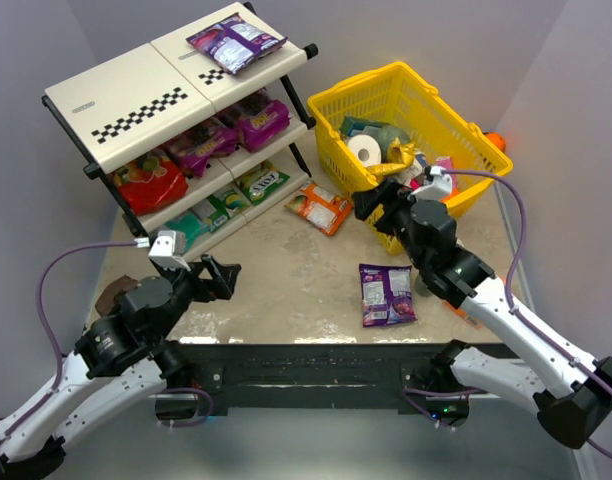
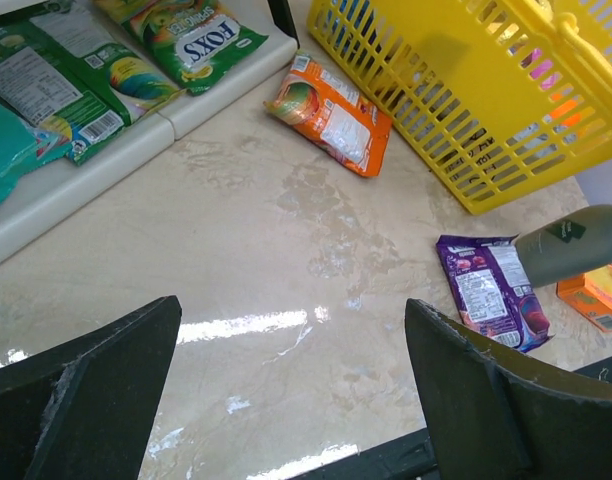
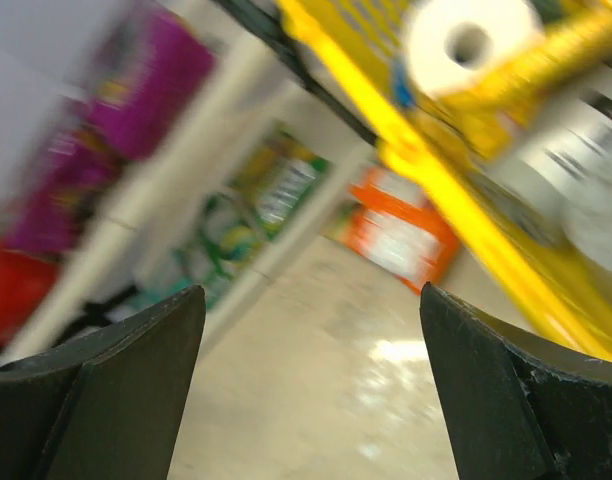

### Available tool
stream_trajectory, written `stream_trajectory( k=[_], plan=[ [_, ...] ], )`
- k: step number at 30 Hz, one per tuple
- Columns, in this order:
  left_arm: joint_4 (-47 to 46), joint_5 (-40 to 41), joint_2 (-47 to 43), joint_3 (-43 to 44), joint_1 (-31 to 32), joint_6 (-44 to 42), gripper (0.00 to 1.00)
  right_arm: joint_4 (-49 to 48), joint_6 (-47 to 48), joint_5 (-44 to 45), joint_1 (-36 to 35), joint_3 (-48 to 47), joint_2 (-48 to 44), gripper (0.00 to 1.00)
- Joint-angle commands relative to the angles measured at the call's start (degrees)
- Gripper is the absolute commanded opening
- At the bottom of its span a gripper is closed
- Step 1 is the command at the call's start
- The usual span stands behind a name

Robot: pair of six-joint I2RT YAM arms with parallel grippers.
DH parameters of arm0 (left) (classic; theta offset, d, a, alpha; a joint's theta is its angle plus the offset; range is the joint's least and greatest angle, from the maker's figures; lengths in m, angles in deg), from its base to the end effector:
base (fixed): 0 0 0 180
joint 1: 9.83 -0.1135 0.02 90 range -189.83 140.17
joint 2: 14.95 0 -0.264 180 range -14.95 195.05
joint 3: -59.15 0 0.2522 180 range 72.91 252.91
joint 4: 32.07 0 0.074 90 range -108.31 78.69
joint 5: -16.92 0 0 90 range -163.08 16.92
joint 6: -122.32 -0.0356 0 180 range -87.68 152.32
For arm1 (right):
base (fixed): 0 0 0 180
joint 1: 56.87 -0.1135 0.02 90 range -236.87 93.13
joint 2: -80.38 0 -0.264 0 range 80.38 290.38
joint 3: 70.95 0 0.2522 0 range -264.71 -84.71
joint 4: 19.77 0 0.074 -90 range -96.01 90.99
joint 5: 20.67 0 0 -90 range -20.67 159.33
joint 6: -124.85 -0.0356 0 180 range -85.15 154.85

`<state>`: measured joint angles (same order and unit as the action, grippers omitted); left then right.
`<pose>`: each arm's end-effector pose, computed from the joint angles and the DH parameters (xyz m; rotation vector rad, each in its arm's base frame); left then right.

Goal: Place and organize the candy bags onto the shelf

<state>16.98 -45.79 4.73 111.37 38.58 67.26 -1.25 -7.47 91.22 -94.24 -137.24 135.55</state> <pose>0.0688 -0.0530 0.3080 -0.1151 1.8618 -0.5784 0.1851 0.1247 0.3651 0.3657 1.7036 0.7118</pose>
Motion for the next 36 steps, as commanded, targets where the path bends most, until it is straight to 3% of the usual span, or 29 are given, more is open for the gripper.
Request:
stream_trajectory(
  k=[1,4,8,12,21,30,36],
  plan=[
    [-1.89,-1.09,3.16,0.21,0.03,1.35,0.99,16.15,-4.07,7.82,0.19,3.91,-1.82,0.91],
    [-2.85,-3.02,6.06,-0.31,0.11,2.41,1.00,16.69,-3.64,6.50,0.27,6.56,-2.71,0.89],
    [-7.58,-6.19,10.01,-2.68,0.03,3.12,1.00,18.62,-1.62,1.85,-0.69,5.95,-0.43,0.70],
    [-11.64,-8.21,12.74,-4.35,0.11,3.56,1.00,19.85,-3.02,10.69,-10.68,5.95,2.47,0.72],
    [-12.17,-8.22,13.98,-4.53,0.03,3.47,0.99,31.27,-8.90,22.66,-20.63,0.50,21.71,0.70],
    [-11.29,-7.34,12.49,-4.80,0.03,3.56,1.00,34.18,-9.79,23.11,-21.61,0.94,34.54,0.57],
    [-11.03,-6.90,12.75,-4.71,0.03,3.29,1.00,32.78,-9.27,22.58,-21.70,1.38,38.42,0.53]
  ],
)
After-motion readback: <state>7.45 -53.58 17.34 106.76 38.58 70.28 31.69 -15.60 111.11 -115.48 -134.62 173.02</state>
